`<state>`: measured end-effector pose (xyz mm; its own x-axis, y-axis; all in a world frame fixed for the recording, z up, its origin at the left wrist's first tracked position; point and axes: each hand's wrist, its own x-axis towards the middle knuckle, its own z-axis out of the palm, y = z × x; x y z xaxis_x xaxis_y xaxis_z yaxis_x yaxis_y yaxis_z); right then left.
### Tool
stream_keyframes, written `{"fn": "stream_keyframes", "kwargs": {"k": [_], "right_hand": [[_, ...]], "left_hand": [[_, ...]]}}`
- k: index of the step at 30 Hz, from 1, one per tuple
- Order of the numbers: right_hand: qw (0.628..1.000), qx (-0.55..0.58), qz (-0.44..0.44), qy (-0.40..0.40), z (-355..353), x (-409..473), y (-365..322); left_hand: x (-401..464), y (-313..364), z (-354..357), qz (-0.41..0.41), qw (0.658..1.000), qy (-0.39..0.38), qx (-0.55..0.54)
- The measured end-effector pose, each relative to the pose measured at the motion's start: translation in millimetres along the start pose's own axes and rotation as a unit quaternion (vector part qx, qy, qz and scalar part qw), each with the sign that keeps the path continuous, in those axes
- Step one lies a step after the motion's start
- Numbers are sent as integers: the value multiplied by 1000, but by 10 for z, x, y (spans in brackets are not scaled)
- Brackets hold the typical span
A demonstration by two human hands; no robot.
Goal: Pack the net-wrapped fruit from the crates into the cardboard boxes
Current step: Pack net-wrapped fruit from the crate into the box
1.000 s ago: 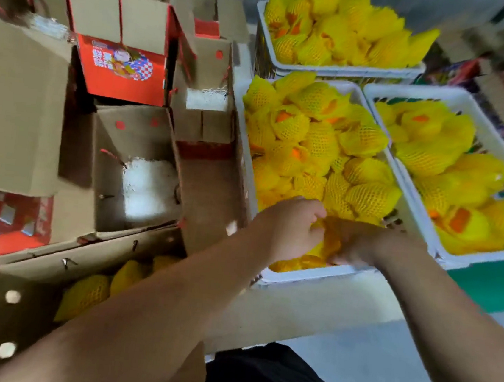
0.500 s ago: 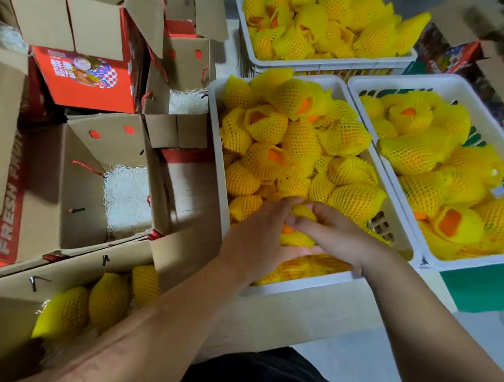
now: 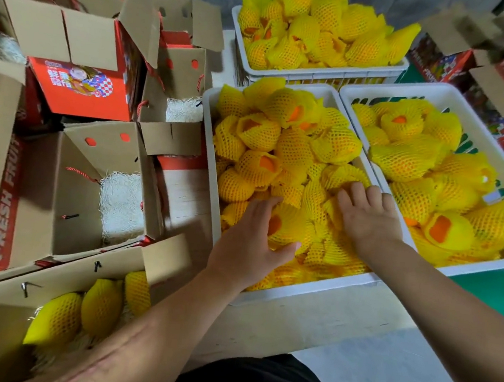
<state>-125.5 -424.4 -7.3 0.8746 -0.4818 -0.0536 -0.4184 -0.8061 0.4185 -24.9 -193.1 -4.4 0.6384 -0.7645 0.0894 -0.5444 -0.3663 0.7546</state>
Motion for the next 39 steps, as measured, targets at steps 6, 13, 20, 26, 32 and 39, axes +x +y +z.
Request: {"fn": "stream_keyframes", "kwargs": {"k": [6,13,20,26,32,39], "right_hand": [[973,211,59,71,-267,-174,-23],[744,664,64,28,-1028,-351,-586],[612,789,5,-53,-1541,-574,-1462],[506,821,7,-263,-1837,-851,-2428],[594,737,-7,-323,-1892,-947,-3371],[666,620,-23,-413,-1888,-934,-4177]], "left_hand": [[36,1,-54,-24,987,45,-152],[-72,36,-398,-84,907,131,-391],[-778,-237,-1180,-94,905,192,-367],[-1795,-785,-1688,-177,882,264,-347],[-2500,-1357,-2027,-246,863,316,-308],[-2757,-1643,-2208,-293,829,377,-290]]}}
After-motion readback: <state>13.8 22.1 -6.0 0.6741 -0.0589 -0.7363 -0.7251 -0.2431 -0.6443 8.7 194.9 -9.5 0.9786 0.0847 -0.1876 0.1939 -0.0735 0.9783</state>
